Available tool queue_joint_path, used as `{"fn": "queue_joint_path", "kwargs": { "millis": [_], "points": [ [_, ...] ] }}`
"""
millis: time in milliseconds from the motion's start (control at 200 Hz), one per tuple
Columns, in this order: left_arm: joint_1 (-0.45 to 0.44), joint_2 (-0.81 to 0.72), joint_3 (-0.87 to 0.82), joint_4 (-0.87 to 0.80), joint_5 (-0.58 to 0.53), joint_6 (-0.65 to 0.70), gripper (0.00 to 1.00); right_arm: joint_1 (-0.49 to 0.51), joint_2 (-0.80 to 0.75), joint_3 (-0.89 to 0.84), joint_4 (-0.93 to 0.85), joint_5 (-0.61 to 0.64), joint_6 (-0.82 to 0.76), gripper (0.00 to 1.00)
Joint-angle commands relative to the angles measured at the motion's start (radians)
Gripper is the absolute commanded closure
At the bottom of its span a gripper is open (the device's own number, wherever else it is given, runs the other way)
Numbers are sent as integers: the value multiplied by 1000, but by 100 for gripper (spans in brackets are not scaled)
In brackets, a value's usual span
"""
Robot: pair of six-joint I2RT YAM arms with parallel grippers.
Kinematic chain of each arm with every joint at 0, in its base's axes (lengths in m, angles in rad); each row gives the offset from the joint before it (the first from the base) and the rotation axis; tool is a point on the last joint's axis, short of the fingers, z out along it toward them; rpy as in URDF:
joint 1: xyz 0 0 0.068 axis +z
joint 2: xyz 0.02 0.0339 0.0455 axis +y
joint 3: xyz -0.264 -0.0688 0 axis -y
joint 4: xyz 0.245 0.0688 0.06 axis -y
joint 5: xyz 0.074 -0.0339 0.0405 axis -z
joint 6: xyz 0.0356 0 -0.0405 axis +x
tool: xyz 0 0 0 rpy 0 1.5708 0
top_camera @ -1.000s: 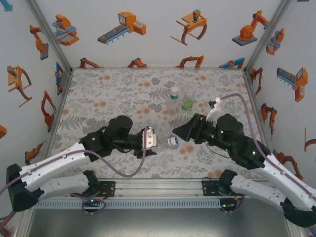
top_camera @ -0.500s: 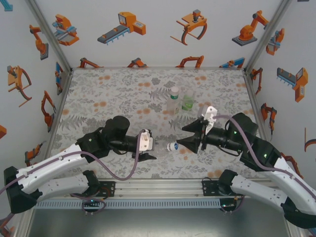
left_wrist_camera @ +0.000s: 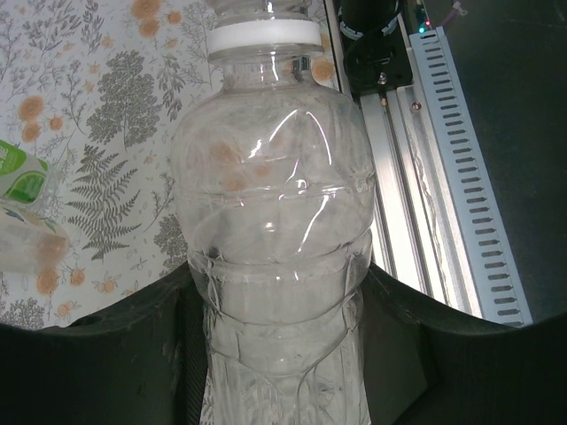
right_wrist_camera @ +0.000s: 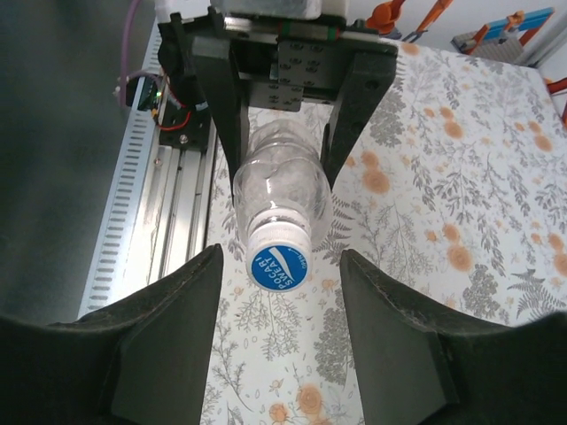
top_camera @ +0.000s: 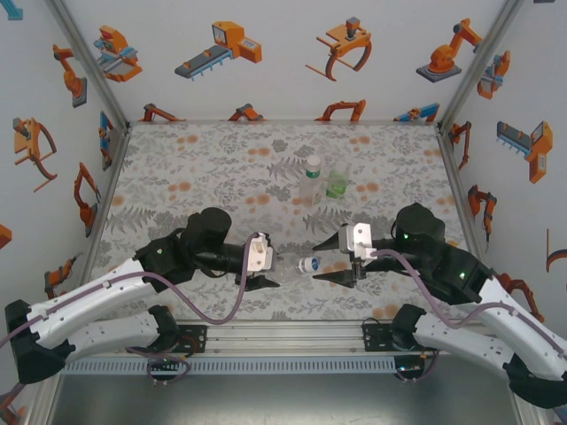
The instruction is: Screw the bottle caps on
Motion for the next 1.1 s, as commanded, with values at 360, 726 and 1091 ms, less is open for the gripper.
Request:
{"fn": "queue_joint_path", "kwargs": {
  "millis": [360,726,1091],
  "points": [
    [-3,-10,33,-2,-7,-10,100,2,-20,-77,104,-3,-7,58],
    [-5,3,36,-1,-12,-18,100,3,-23,-83,116,-20,18,65],
    [-8,-5,27,8,-61,-22,100,3,-69,-199,320,127,432,91]
  ]
}}
